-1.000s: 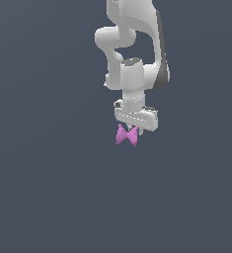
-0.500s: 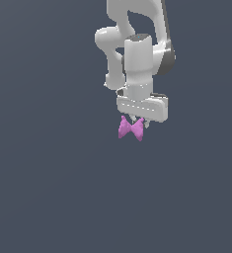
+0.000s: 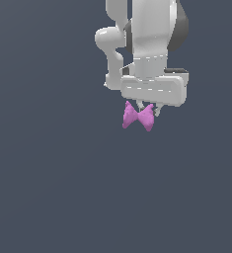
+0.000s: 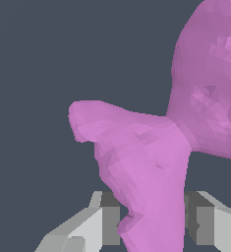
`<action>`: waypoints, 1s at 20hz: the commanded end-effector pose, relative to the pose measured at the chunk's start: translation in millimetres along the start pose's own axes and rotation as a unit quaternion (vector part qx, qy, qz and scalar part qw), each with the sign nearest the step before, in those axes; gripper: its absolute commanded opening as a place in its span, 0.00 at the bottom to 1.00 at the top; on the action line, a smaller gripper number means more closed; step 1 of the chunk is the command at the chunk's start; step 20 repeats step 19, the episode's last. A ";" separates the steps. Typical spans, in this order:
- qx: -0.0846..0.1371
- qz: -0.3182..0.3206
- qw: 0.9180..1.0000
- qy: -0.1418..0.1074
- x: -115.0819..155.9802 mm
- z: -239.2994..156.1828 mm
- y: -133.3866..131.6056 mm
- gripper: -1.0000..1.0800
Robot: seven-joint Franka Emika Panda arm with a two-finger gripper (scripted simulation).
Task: Pick up the object and move it to a goal position.
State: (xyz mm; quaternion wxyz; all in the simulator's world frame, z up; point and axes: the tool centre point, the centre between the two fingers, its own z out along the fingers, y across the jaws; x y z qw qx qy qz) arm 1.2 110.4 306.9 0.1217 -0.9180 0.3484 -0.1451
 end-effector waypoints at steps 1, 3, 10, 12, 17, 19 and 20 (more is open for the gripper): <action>-0.001 0.000 1.000 0.000 5.9 -18.5 -12.9 0.00; 0.000 -0.001 1.000 0.000 10.0 -30.8 -22.1 0.00; 0.001 -0.002 1.000 -0.001 20.4 -60.7 -45.8 0.00; 0.001 -0.002 1.000 -0.002 22.3 -65.6 -49.9 0.00; 0.001 -0.002 1.000 -0.002 24.8 -71.3 -55.4 0.00; 0.001 -0.002 1.000 -0.002 25.0 -71.7 -55.8 0.00; 0.001 -0.002 1.000 -0.002 25.0 -71.7 -55.8 0.00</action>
